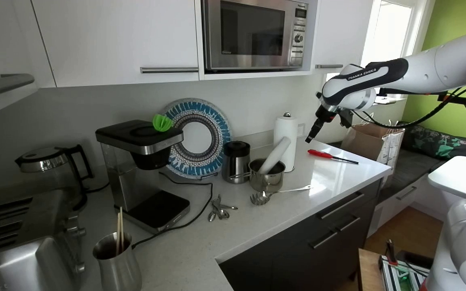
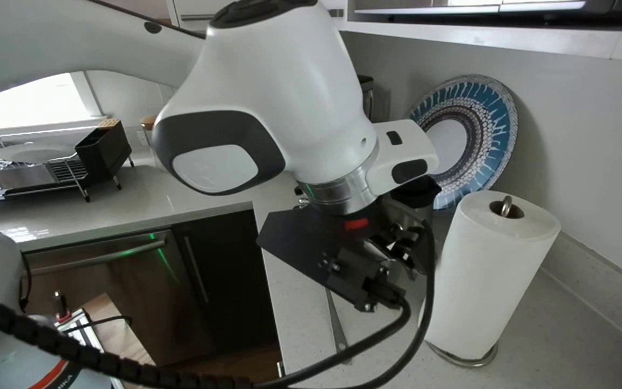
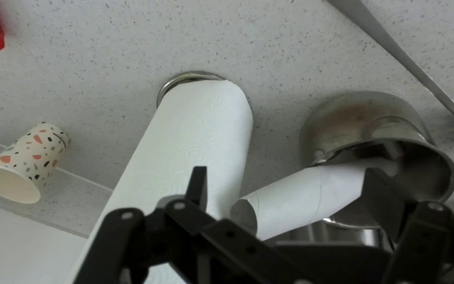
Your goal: Remove the roll of paper from the pot and put it on the counter
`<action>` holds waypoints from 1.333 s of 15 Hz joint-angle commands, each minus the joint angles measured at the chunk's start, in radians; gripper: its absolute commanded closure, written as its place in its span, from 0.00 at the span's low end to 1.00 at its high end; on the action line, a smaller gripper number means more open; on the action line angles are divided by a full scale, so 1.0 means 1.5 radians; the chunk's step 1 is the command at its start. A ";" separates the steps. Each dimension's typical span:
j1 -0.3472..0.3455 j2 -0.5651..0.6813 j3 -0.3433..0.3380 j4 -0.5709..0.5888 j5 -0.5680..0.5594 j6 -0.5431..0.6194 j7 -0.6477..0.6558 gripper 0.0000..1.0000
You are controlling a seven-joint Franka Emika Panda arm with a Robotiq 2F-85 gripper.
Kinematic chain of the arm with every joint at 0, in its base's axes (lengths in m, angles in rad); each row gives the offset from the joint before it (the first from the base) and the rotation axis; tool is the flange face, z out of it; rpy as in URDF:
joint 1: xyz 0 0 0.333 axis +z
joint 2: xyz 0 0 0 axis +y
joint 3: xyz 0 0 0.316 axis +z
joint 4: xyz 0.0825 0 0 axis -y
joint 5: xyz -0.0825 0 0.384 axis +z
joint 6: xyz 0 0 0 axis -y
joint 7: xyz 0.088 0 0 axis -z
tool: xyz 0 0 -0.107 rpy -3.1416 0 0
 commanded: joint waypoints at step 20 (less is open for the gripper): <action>-0.104 0.209 0.154 0.162 0.196 -0.025 -0.105 0.28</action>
